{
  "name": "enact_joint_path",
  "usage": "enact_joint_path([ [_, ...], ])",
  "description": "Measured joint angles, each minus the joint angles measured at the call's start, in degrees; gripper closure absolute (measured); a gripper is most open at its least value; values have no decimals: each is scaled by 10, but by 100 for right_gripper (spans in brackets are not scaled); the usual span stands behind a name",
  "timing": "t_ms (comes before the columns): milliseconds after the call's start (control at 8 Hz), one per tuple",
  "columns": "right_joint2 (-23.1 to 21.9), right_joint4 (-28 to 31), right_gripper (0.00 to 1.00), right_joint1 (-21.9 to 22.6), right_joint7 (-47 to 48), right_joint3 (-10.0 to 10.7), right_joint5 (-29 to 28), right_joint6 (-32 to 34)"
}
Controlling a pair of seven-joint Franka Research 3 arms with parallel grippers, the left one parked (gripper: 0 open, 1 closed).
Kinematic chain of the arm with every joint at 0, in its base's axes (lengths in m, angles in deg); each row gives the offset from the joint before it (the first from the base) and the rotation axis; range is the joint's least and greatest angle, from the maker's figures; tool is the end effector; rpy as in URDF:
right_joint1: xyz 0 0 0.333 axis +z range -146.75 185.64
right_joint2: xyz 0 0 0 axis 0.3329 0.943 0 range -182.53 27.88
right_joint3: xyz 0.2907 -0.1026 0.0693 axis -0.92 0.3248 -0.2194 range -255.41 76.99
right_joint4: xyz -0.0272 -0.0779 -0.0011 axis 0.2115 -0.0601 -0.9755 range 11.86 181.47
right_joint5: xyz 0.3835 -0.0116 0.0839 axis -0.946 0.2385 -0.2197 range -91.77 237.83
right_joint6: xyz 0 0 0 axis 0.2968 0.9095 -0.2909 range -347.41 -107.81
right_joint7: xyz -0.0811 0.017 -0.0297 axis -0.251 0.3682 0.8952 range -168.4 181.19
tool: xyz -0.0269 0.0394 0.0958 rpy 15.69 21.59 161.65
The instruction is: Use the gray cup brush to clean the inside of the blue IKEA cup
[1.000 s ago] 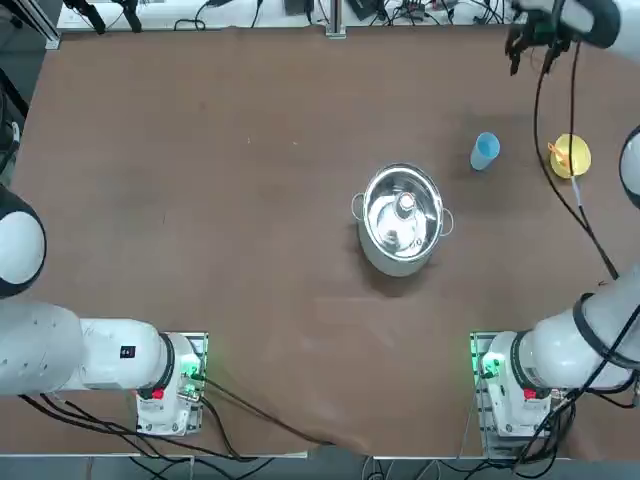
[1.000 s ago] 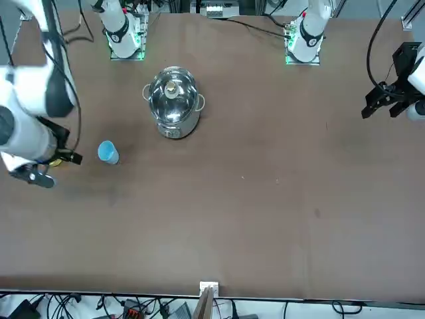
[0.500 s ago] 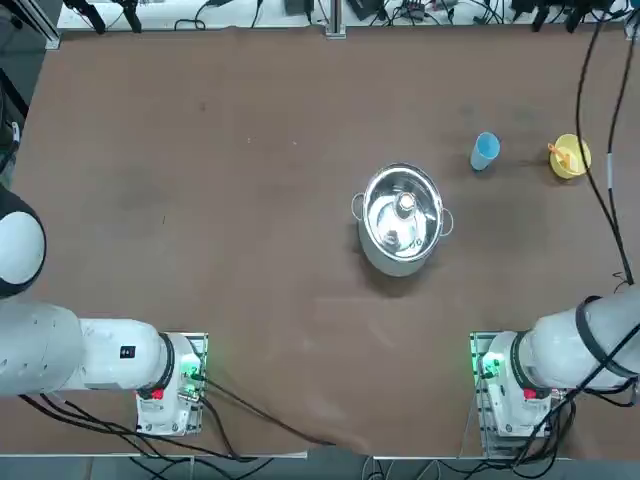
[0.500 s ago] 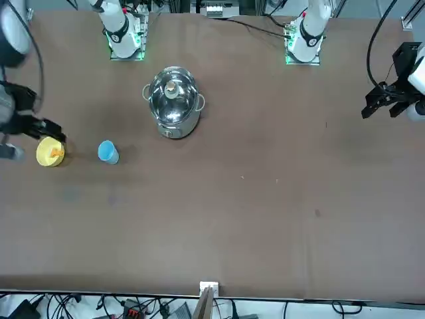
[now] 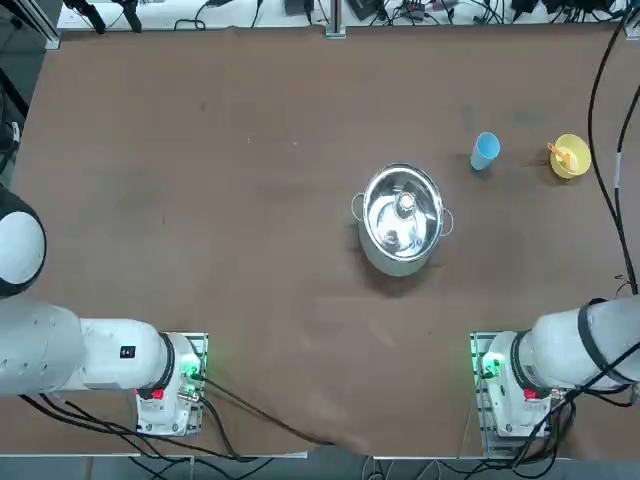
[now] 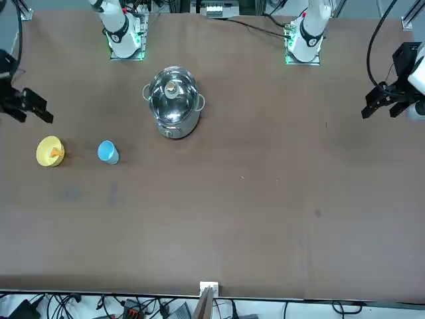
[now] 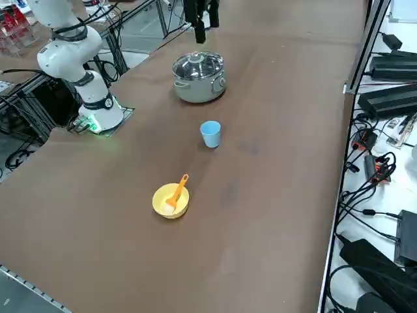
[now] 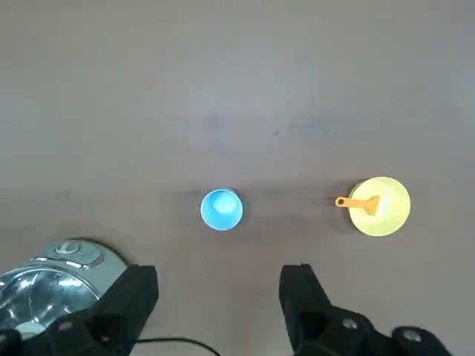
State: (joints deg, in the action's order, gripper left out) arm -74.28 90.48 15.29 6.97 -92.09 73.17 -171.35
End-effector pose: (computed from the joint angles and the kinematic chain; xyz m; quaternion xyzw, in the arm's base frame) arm 0.5693 -0.0138 0.6312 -0.9999 0.0162 -0.0034 0.0001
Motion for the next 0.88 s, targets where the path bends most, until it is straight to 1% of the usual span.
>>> enact_joint_path([
  [250, -13, 11, 0, 6, 2, 1, 9, 9],
  [500, -14, 16, 0, 23, 9, 4, 18, 20],
  [875, -19, 16, 0, 34, 13, 7, 3, 26],
])
